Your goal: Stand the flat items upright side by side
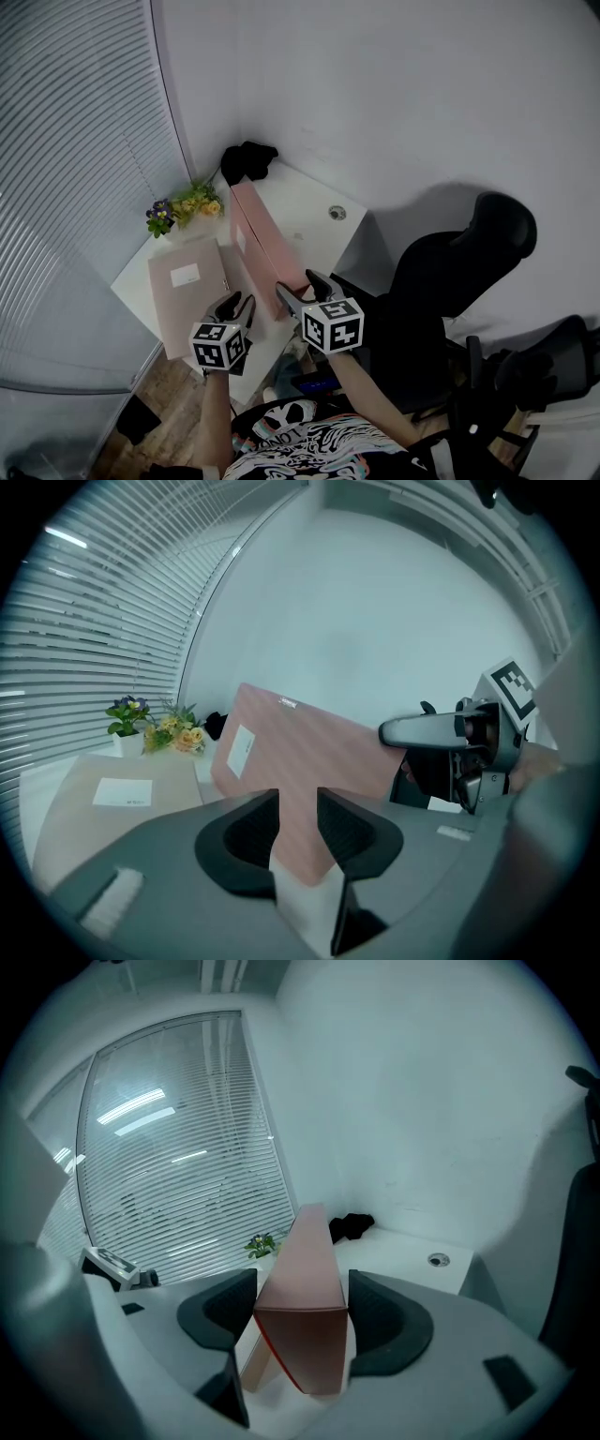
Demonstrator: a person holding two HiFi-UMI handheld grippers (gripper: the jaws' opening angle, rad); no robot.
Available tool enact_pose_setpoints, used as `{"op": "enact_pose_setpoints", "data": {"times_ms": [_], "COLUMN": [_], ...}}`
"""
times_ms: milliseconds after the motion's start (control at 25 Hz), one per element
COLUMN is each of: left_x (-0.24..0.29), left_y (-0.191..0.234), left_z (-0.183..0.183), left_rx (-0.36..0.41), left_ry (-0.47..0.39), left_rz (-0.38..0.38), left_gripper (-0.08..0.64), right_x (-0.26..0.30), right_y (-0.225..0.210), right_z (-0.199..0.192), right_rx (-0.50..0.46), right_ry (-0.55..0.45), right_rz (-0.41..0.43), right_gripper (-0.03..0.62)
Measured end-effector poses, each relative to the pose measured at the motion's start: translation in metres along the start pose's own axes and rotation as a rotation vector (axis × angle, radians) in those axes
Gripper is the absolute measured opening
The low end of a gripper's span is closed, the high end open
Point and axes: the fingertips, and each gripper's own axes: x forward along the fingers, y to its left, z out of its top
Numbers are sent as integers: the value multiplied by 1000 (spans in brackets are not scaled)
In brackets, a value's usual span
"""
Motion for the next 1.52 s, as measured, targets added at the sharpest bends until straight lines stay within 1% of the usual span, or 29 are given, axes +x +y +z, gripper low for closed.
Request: {"op": "enact_pose_setpoints", "data": {"times_ms": [200, 400, 520, 840, 1120, 1240, 1520], "left_x": [0, 1, 2, 3, 3, 5, 9], "left_y": [-1, -1, -1, 1, 4, 5, 8], "left_z": [1, 4, 4, 4, 3, 2, 5], "left_rx": [-8, -22, -25, -45, -66, -73, -92], "left_ry": [-3, -14, -16, -21, -26, -26, -34], "left_rz": [-9, -19, -27, -41, -55, -59, -57], "left_gripper": [127, 126, 115, 115, 115, 115, 115], "right_x": [0, 2, 5, 6, 6, 7, 10], "right_y": [6, 11, 13, 10, -2, -6, 0], "right_z": [7, 10, 8, 8, 7, 8, 15], "right_rx": [-15, -44, -35, 1, 44, 46, 22], "right_ry": [3, 11, 20, 28, 26, 26, 42], "right_rz": [26, 29, 36, 48, 35, 37, 58], "right_gripper": [299, 299, 314, 301, 301, 305, 301]}}
